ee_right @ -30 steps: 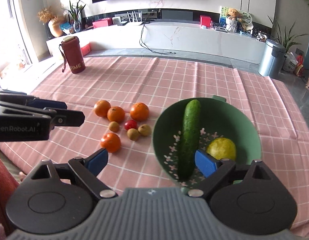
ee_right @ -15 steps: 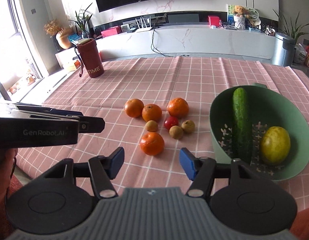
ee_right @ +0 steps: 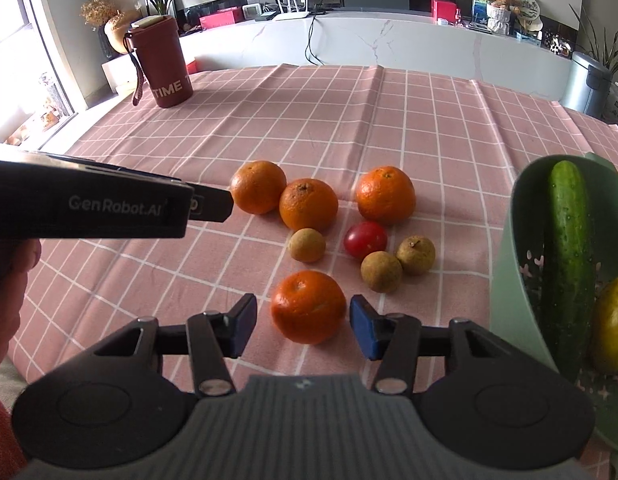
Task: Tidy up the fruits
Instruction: 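Grasp an orange with the left tool while the right tool grasps another orange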
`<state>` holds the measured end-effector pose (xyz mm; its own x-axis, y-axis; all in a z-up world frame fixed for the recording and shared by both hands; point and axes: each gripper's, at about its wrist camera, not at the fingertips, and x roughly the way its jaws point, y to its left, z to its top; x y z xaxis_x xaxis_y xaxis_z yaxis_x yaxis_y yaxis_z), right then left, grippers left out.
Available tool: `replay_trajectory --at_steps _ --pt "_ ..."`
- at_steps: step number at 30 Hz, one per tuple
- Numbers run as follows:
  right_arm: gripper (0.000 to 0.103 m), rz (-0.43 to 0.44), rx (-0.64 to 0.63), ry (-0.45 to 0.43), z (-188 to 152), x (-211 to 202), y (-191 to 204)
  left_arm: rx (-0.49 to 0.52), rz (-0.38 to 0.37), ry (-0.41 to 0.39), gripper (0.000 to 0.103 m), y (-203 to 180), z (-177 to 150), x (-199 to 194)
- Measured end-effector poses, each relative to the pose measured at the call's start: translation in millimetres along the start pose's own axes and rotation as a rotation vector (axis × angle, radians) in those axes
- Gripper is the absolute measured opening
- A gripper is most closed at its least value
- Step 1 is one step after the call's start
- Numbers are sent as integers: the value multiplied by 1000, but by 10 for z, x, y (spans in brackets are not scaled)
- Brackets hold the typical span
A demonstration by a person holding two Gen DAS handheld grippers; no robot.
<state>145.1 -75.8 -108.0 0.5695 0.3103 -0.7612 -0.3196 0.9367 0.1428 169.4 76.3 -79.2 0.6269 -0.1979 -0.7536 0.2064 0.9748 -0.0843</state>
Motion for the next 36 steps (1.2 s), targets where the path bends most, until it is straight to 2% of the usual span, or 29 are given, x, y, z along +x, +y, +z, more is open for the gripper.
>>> replay_trajectory --at_steps 3,6,10,17,25,30,36 --pt "42 12 22 13 6 108 -40 45 23 -7 51 -16 11 132" --pt "41 25 38 3 11 142 -68 44 34 -6 51 30 57 233" --pt "42 40 43 -1 -4 166 -88 14 5 -17 51 102 78 286" --pt "42 49 35 -12 -17 167 -81 27 -14 -39 51 79 117 347" --pt "41 50 38 -15 -27 149 -90 9 -22 -33 45 80 105 322" --pt "41 40 39 -16 -39 128 -92 -40 -16 -2 45 66 47 180" --pt "41 58 38 32 -81 61 -83 -64 -39 84 45 5 -149 -91"
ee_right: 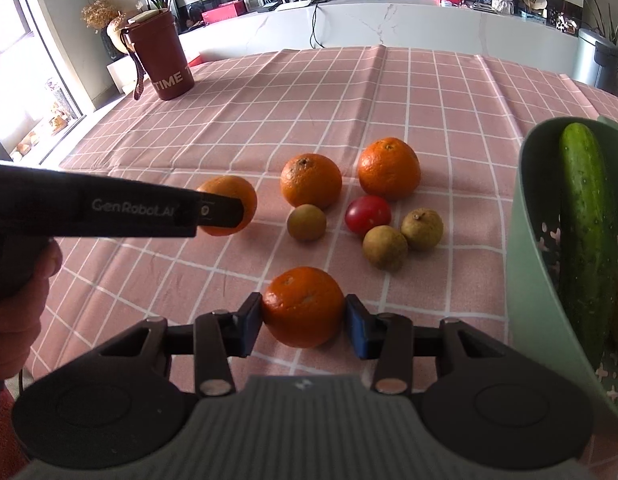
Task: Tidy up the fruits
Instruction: 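Grasp an orange with the left tool while the right tool grasps another orange, then carry both oranges over the green colander and open both tools inside it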
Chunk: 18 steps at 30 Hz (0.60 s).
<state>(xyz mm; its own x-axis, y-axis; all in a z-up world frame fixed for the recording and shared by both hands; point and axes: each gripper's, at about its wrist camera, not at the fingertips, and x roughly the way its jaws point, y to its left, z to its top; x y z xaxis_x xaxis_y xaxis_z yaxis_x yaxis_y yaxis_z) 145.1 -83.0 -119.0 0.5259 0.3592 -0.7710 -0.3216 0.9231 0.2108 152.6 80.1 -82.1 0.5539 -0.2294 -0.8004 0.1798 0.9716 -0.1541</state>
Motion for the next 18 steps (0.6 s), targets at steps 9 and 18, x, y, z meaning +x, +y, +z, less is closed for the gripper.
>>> replay_trajectory --at_steps 9,18 --pt "42 6 7 18 -75 -52 6 -51 3 1 53 -44 -162 15" --pt "51 23 36 40 -109 -110 -26 -69 -13 -11 52 -38 -190 62"
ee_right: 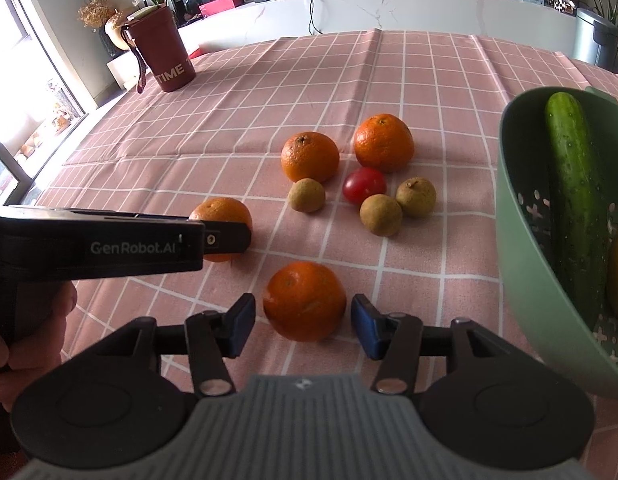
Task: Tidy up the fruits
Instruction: 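Carry both oranges over the green colander and open both tools inside it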
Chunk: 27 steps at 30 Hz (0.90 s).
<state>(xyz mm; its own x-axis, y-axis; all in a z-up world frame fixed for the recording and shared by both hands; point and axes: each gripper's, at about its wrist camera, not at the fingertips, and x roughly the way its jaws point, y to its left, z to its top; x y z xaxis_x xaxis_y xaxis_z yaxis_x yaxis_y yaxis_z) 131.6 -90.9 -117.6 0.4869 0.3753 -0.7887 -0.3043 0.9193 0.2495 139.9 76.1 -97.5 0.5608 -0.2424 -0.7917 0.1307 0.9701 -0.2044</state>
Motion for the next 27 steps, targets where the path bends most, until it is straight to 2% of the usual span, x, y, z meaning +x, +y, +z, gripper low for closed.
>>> replay_trajectory --at_steps 3,4,5,11,18,22,27 --pt "49 -10 -11 10 -22 -20 23 4 17 -4 51 -26 -7 -9" --pt "42 -14 -17 13 -30 -21 27 1 27 -2 51 -33 -3 -14" --pt "39 -15 -21 12 -30 -20 30 0 36 -1 51 -40 2 -30" --pt "37 -12 -21 14 -12 -61 32 -55 24 -71 50 -149 -3 -402" --pt "37 -8 -109 -9 -29 -529 61 -45 52 -111 50 -524 77 -834" --pt "37 -22 -157 -29 5 -868 -85 -22 3 -132 50 -830 113 -999" --pt "37 -61 -177 -51 129 -1291 -438 5 -87 -110 50 -1184 159 -1005"
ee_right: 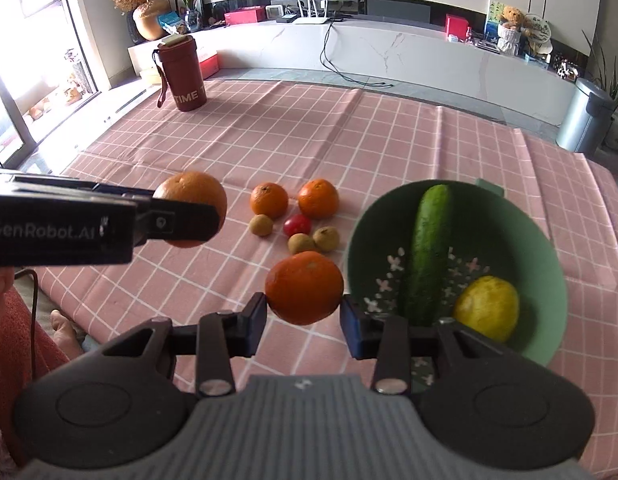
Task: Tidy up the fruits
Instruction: 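Carry both oranges over the green colander and open both tools inside it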
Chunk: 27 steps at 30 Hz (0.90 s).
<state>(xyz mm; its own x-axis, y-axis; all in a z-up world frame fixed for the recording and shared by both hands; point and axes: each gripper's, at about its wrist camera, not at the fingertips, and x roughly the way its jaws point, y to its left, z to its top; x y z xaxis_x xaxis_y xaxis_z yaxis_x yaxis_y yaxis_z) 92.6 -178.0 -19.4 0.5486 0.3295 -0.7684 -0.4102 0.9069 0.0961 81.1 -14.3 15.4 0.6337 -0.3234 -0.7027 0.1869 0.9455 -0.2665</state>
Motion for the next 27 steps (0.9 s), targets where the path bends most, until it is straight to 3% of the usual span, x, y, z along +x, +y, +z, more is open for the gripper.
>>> replay_trajectory --at_steps 6,10,14,21,27 --pt "36 -44 -20 71 7 -171 -477 71 -93 68 50 -436 69 227" --pt "33 -59 -31 136 -21 -140 -704 125 -101 95 49 -686 58 399" --pt "33 -29 -48 156 -27 -180 -861 87 -139 150 49 -732 84 557" --pt "32 -34 -34 173 2 -227 -999 60 -138 163 49 -714 123 642" --pt "32 -39 -16 210 47 -103 -1187 118 -150 206 49 -837 189 796"
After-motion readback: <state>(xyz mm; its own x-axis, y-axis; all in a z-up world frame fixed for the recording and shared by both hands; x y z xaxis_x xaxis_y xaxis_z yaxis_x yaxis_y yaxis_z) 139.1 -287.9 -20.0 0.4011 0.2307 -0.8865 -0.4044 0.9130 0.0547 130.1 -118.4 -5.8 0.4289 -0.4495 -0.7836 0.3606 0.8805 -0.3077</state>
